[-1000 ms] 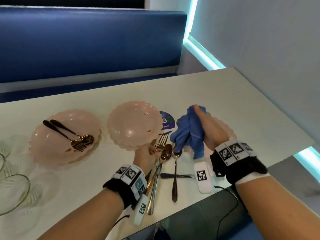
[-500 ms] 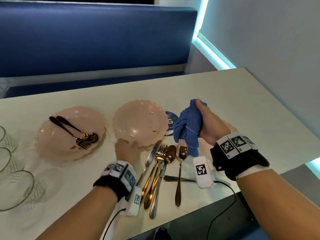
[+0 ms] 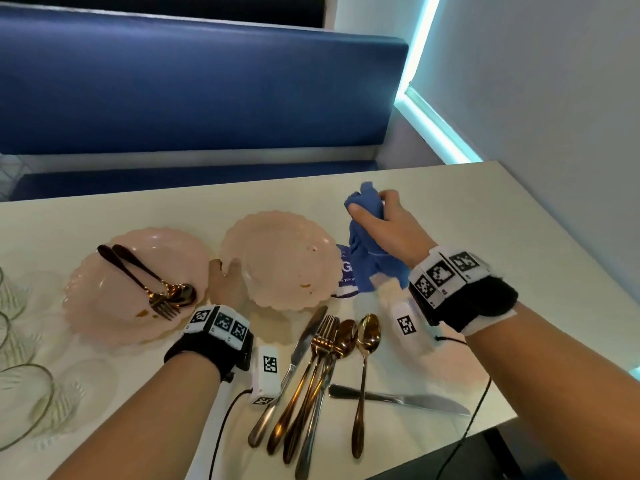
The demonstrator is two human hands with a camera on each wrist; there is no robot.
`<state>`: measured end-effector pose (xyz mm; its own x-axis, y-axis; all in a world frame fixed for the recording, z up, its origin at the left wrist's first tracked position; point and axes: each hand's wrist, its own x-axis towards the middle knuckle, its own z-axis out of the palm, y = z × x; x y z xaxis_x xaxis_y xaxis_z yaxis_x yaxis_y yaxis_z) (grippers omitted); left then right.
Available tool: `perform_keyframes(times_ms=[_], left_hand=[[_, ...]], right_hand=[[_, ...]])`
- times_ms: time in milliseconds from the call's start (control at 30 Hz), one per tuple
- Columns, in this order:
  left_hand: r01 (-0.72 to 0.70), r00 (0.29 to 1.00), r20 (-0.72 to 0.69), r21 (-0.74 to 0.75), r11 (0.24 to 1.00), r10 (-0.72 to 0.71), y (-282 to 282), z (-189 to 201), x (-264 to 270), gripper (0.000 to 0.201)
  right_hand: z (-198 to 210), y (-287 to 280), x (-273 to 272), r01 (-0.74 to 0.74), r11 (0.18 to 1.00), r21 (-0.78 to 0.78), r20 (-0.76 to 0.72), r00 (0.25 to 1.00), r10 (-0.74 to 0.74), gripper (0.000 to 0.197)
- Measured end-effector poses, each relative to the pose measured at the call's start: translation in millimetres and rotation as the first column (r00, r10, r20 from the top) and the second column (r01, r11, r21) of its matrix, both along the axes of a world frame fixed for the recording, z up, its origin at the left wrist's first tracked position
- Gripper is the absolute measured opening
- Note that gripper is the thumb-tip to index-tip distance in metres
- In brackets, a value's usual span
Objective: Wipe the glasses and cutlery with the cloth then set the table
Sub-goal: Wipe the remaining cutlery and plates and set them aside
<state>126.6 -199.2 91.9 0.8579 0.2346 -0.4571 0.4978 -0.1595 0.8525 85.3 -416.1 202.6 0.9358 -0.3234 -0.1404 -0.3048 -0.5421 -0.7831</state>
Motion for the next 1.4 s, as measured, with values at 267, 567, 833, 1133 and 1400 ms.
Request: perform_keyframes(times_ms=[267, 567, 833, 1133, 1400], left_hand=[[-0.007, 0.998, 0.058, -0.029, 1.0, 0.009, -9, 25, 6, 0.058], [-0.09, 0.992, 0.065, -0.218, 0.972, 0.106, -20, 42, 7, 0.052], [-0.014, 0.979, 0.187, -0.322, 0.947, 0.079, -60, 57, -3, 0.04], [0.261, 0.947, 0.263, -0.301, 0.917, -0.183, -85, 94, -7, 0.048], [0.269, 0.962, 0.137, -0.33, 0.905, -0.236, -119, 96, -29, 0.057]], right_hand=[[-17, 13, 48, -0.503, 0.625, -0.597, -0.373, 0.864, 0.338, 0.052], [-61, -2, 11, -0.579, 0.641, -0.504, -0.262, 0.809, 0.526, 0.044], [-74, 38, -41, -0.618, 0.753, -0.225, -0.167, 0.786, 0.595, 0.058], [-42, -22, -13, -0.355, 0.916, -0.189, 0.064, 0.926, 0.372, 0.056], [-56, -34, -80, -0.306, 0.918, -0.254, 0.083, 0.938, 0.336, 0.079]])
